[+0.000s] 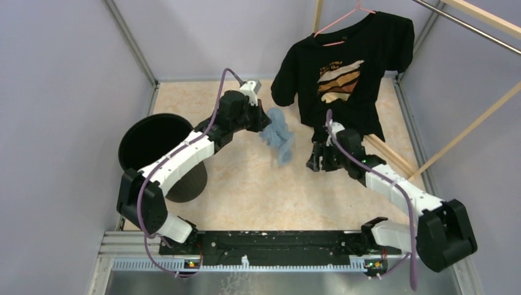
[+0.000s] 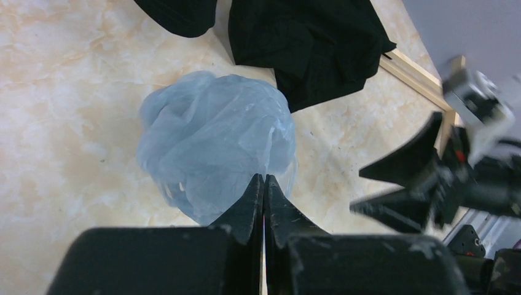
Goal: Put the trash bags into the trash bin
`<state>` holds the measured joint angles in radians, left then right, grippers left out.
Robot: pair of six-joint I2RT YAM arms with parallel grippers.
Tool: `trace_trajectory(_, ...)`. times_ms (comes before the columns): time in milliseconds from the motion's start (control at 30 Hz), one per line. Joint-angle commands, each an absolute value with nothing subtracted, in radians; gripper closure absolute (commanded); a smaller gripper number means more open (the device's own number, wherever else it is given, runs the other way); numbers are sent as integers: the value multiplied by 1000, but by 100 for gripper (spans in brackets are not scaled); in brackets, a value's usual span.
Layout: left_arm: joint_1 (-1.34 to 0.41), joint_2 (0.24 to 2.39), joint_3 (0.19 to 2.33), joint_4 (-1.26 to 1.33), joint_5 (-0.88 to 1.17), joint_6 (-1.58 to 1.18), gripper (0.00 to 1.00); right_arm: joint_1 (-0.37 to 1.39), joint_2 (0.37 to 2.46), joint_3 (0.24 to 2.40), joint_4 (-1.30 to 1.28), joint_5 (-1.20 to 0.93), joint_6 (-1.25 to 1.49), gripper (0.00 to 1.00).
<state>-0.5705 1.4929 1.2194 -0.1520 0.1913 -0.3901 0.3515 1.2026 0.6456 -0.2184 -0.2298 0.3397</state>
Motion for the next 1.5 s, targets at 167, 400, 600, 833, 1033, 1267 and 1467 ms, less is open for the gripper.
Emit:
trace_trajectory(167,-568,1456,1206,-92,155,-383,100,719,1108,697,-114,-6,270,11)
trace_trajectory(400,-568,1451,1207,-91,160,-380,100,780,1298,801,-113,255,218,2)
trace_trajectory(600,-568,1446,1214,-92,186,-377,100,773,1400,844,-14,256,177,3)
trace_trajectory(833,-568,1453,1230,-99,209,-371,100,763,1497,858,122,207,215,14)
trace_trajectory(1033,-563,1444,1233,-105,193,-364,100,762,1468,760,162,249,238,35)
trace_trajectory(1267,-550,1444,1235,-109,188,-365,100,711,1193,615,183,240,297,100)
trace_trajectory(1467,-543,1482,1263,-144,210,-368,67,359,1164,628,181,-516,567,100)
